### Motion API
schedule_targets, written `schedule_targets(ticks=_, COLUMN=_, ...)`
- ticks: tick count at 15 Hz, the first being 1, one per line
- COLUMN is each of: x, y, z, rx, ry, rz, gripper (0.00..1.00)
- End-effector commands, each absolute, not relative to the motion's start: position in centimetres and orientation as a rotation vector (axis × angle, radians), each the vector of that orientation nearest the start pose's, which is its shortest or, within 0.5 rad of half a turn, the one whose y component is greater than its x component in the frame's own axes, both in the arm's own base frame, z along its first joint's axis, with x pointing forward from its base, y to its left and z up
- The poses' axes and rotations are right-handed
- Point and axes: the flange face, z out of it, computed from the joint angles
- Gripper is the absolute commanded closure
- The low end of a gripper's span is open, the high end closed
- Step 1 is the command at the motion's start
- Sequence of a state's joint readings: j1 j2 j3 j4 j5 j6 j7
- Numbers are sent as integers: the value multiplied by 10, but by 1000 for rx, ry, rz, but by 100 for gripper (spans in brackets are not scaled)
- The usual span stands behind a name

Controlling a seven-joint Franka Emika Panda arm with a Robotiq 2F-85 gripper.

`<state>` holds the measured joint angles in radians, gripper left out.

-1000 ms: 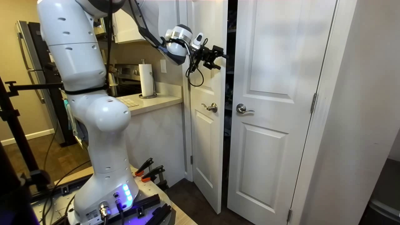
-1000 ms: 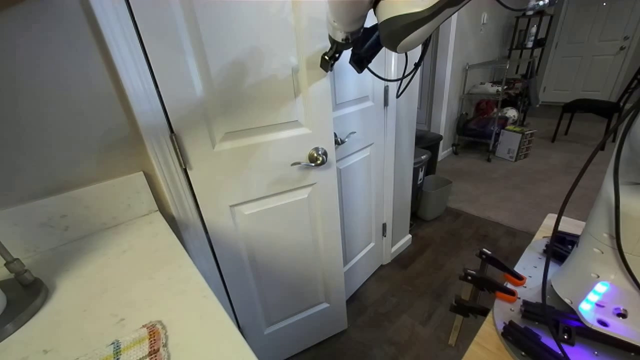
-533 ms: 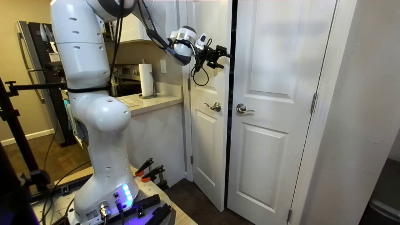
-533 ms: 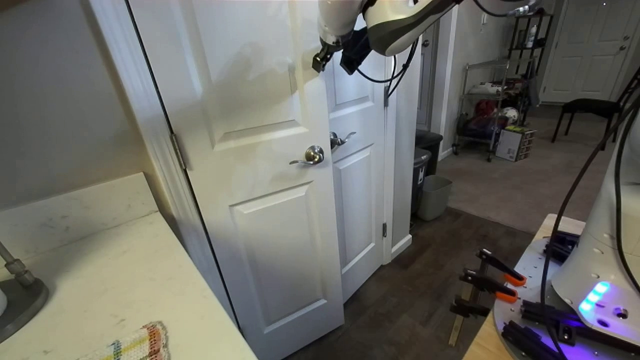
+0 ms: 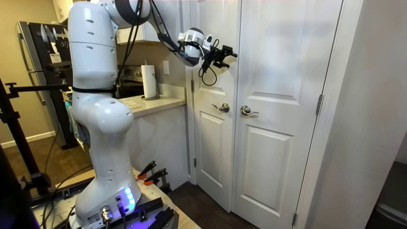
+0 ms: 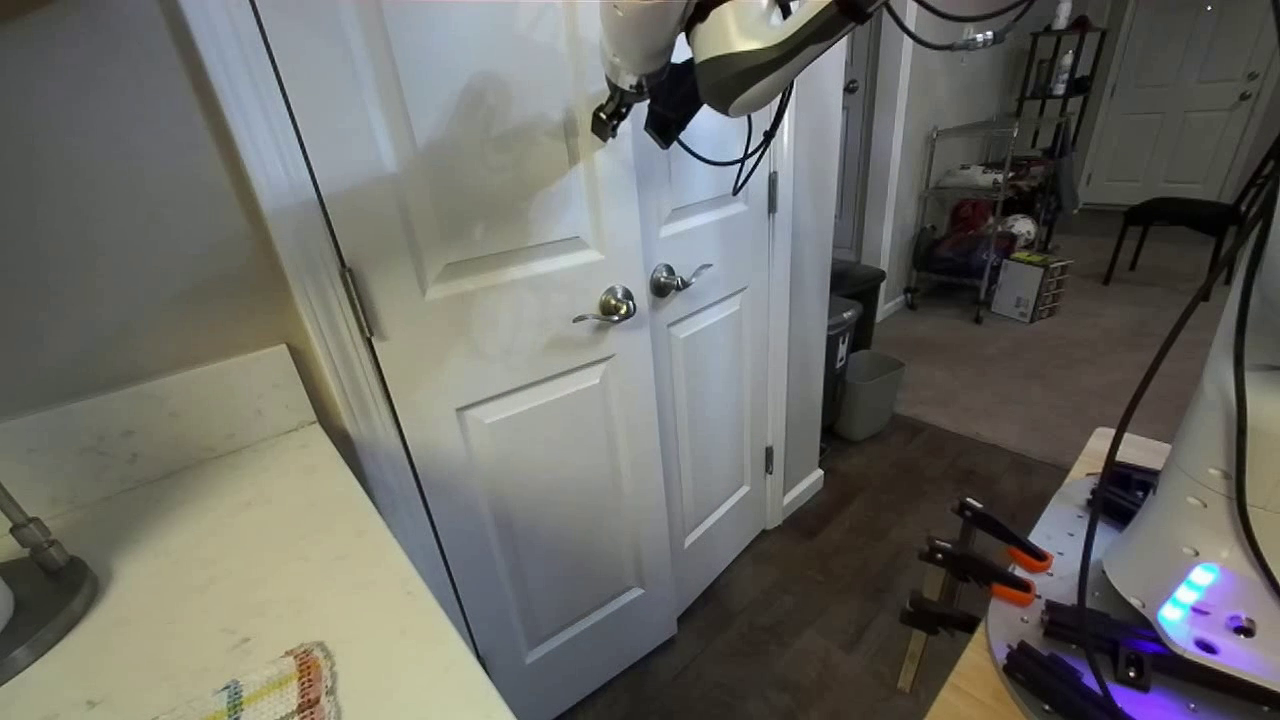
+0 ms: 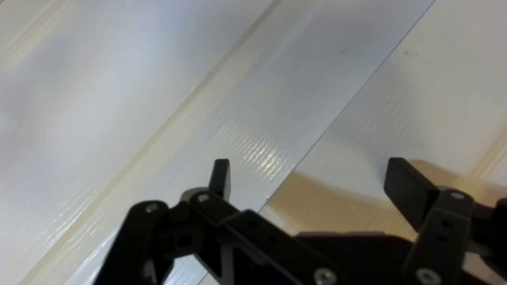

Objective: Close the door

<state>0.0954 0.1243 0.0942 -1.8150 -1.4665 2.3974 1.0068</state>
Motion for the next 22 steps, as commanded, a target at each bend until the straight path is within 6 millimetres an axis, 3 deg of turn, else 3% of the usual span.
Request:
schedule_targets(ticks=1, x=647, y=116, z=525, rx=2089, ry=159, rz=1203, gripper=0)
schedule_targets(ticks=13, x=660, y=121, z=518, rx=2098, ry=139, rz=1205, gripper=0)
schedule_targets(ticks=22, x=639, y=127, z=516, rx=2164, ry=88, rz=1180, gripper=0)
